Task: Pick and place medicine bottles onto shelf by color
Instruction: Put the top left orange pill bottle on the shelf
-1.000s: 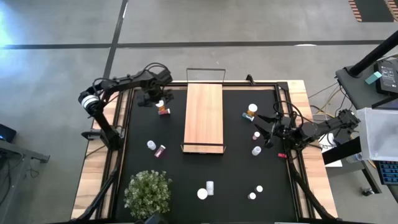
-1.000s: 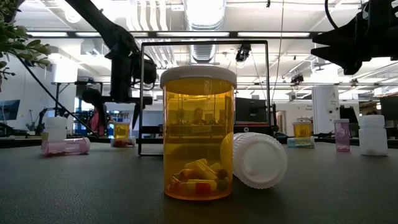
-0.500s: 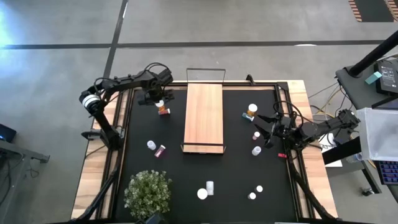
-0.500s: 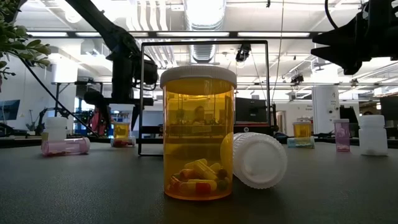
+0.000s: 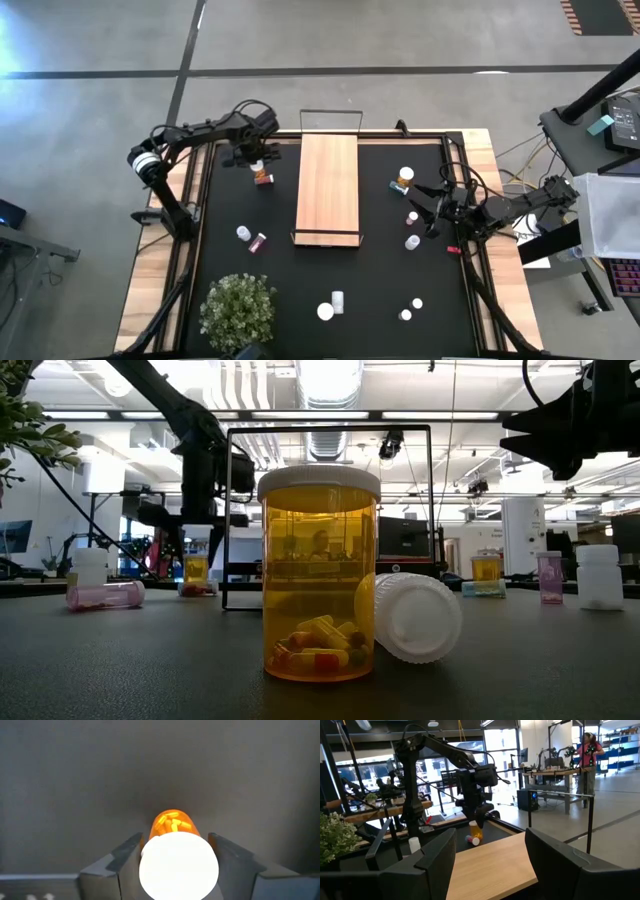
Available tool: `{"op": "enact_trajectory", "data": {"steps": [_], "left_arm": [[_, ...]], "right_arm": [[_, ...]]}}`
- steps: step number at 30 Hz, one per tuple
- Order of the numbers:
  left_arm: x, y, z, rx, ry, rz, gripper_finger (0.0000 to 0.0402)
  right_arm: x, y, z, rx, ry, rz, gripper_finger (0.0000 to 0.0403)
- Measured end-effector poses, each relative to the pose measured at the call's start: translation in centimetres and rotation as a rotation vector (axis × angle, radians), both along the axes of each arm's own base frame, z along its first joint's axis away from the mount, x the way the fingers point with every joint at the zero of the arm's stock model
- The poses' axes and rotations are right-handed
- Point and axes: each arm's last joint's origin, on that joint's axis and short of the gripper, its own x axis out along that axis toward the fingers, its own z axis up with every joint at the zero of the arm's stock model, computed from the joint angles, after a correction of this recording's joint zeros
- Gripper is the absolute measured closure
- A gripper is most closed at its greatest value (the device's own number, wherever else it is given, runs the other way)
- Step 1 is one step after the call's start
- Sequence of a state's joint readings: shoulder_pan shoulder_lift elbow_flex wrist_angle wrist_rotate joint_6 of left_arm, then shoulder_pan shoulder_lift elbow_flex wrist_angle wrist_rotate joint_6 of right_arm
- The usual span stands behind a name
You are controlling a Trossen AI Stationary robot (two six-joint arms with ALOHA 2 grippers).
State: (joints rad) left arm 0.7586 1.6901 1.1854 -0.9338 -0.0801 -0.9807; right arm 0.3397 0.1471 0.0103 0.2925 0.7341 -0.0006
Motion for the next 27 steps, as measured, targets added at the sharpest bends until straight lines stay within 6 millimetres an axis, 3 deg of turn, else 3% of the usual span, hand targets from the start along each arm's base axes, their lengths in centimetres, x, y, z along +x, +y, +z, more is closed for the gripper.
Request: {"op": "enact_trajectory", "data": {"steps": [15,27], "left_arm": [[3.3,0.4,5.7,0.164,-0.077,-0.22,0.0209],[8.2,1.4,7.4,0.077,0.038,-0.35,0.0209]], "right_arm": [[0.0,0.0,0.0,0.0,0.0,0.0,0.0174],[0.0,0.0,0.0,0.0,0.0,0.0,0.0174]]}}
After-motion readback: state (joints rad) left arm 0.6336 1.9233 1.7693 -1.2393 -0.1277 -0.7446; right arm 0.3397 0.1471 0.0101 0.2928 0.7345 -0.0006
